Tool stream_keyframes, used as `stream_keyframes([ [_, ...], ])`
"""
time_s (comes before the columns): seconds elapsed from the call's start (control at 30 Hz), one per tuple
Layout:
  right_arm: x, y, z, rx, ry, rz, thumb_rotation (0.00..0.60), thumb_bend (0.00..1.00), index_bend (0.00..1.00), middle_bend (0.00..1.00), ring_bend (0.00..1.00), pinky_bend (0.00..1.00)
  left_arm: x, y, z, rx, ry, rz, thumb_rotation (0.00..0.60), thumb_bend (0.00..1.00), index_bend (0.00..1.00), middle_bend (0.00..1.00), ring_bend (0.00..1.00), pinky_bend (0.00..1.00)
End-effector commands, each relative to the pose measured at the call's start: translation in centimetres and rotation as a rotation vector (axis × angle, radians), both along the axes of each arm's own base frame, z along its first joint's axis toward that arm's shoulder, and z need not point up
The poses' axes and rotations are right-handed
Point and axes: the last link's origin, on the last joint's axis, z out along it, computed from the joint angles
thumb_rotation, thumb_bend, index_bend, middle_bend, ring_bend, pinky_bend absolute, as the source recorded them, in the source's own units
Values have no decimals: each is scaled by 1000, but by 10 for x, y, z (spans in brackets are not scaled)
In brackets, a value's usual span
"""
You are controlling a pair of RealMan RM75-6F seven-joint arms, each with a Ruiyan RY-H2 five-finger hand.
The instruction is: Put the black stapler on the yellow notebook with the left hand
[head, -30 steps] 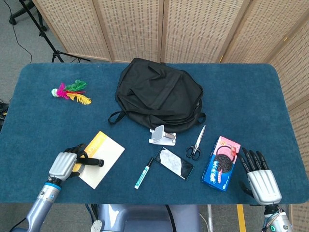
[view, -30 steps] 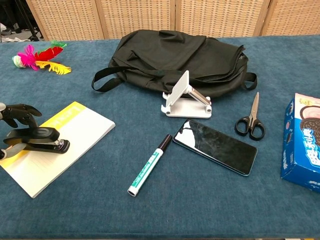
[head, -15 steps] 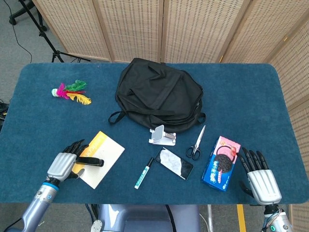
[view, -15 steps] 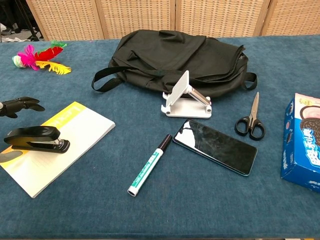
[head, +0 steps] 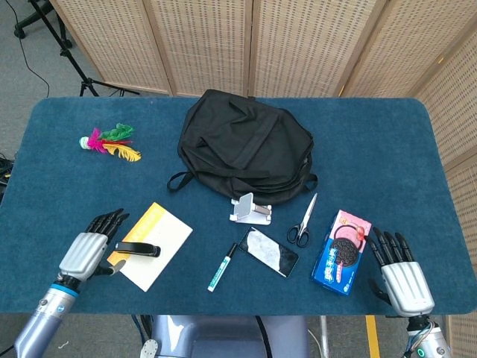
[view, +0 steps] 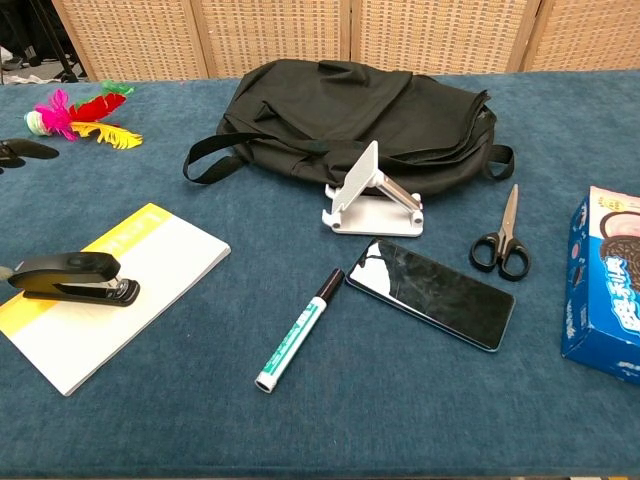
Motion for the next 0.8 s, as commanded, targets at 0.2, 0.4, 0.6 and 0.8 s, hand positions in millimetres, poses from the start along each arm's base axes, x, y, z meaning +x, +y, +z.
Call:
stream_keyframes([
  [0.2, 1, 2, 1, 0, -2, 3, 600, 337, 67, 0, 0, 0, 2, -27, 29, 47, 14, 65, 600, 245, 22, 0, 0, 76],
  [0.4, 3, 3, 0, 5, -3, 17, 600, 337, 67, 0, 0, 0, -4, -49, 35, 64, 82, 92, 600, 247, 21, 0, 0, 66],
  [0.6, 3, 4, -2, 14, 2, 21, 600, 337, 67, 0, 0, 0, -7, -58, 38, 75, 100, 77, 600, 252, 21, 0, 0, 65],
  [0.8, 7, 6, -4, 8, -17, 53, 600, 337, 67, 0, 0, 0, -5, -59, 42, 115, 89, 51, 600, 255, 21, 0, 0, 65],
])
